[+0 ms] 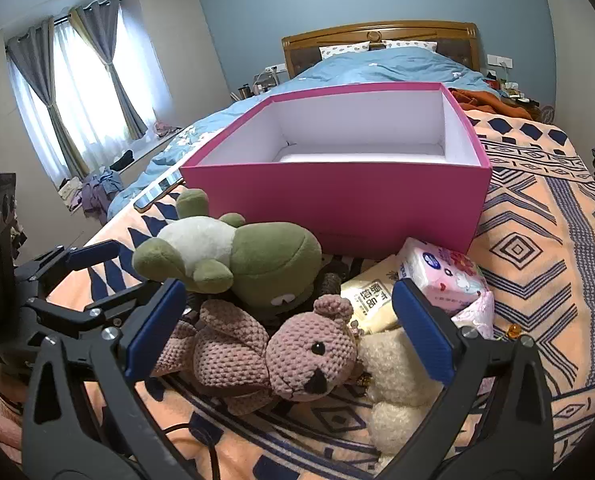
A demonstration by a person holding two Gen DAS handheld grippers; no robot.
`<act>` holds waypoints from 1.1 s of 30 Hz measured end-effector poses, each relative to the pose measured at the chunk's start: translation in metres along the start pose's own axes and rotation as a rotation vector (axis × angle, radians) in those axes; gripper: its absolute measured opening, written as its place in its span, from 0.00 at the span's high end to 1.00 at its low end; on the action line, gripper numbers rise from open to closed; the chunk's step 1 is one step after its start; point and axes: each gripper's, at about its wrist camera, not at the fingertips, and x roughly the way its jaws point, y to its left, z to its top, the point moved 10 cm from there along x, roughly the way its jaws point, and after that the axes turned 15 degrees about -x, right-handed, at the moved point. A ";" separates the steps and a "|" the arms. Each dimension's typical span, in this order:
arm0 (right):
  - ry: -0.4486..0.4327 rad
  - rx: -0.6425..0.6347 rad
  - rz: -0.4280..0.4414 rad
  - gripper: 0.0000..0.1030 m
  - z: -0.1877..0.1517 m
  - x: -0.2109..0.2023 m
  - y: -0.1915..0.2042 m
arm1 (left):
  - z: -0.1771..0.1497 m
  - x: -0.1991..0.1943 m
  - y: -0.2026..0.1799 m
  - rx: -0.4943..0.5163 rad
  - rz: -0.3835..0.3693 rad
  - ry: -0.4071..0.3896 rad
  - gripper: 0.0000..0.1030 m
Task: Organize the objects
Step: 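Reach the left gripper toward the green turtle plush on the pile, then close the left gripper on the green turtle plush and lift it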
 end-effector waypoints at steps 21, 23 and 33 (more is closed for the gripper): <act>0.021 0.029 0.109 0.17 0.009 0.024 -0.004 | 0.010 0.004 -0.004 0.042 -0.086 0.006 0.00; 0.018 0.036 0.130 0.17 0.013 0.027 -0.006 | 0.011 0.007 -0.006 0.049 -0.105 0.013 0.00; 0.061 0.056 0.187 0.17 0.016 0.050 -0.005 | 0.019 0.033 -0.004 0.051 -0.156 0.064 0.07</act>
